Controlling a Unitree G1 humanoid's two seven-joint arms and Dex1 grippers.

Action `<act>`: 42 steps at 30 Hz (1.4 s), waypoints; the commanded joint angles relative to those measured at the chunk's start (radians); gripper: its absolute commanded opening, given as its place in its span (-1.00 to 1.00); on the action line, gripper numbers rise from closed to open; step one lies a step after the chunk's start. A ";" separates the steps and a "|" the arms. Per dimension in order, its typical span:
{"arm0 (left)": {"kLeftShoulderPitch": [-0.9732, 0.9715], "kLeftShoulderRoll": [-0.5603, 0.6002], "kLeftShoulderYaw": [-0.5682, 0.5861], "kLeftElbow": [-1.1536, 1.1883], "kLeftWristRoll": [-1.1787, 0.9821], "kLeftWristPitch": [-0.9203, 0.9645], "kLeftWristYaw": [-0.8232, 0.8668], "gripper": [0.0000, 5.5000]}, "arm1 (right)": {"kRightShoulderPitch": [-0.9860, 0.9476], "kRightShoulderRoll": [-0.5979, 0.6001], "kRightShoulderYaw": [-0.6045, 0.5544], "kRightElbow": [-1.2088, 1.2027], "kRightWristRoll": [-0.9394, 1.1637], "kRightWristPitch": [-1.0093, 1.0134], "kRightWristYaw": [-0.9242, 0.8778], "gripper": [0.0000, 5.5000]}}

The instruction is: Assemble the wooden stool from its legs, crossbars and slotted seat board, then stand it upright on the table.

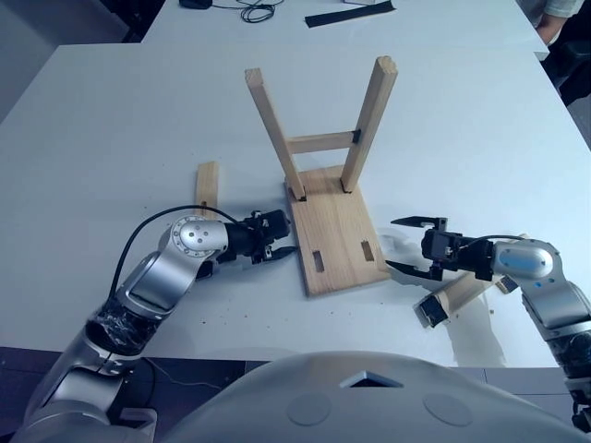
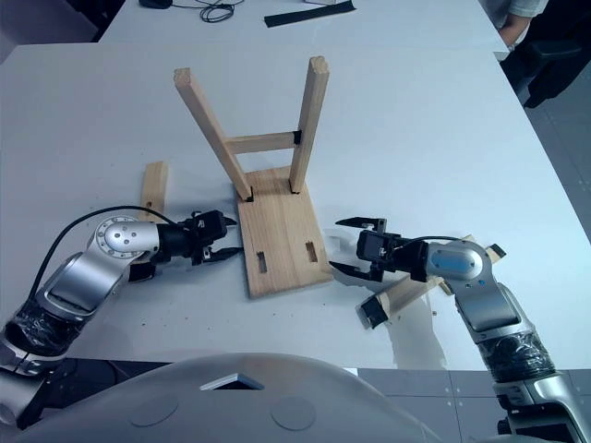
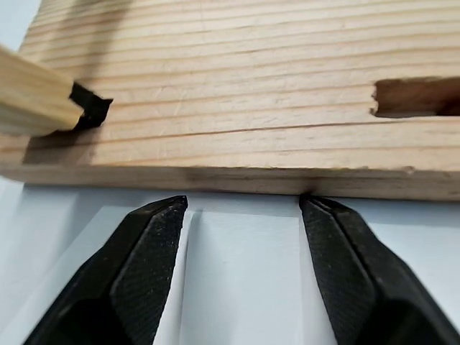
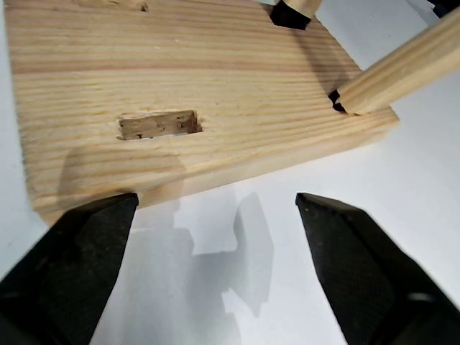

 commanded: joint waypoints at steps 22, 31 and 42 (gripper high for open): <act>0.228 0.049 0.331 -0.101 0.010 0.052 0.118 0.07 | 0.148 0.007 -0.600 -0.490 0.422 0.641 -0.313 0.48; 0.479 -0.061 0.483 -0.267 0.006 0.136 0.251 0.07 | 0.105 0.097 -0.758 -0.486 0.433 1.455 -0.691 0.48; 0.565 -0.137 0.462 -0.337 0.018 0.160 0.346 0.07 | -0.039 -0.007 -0.758 -0.311 0.262 1.641 -0.800 0.48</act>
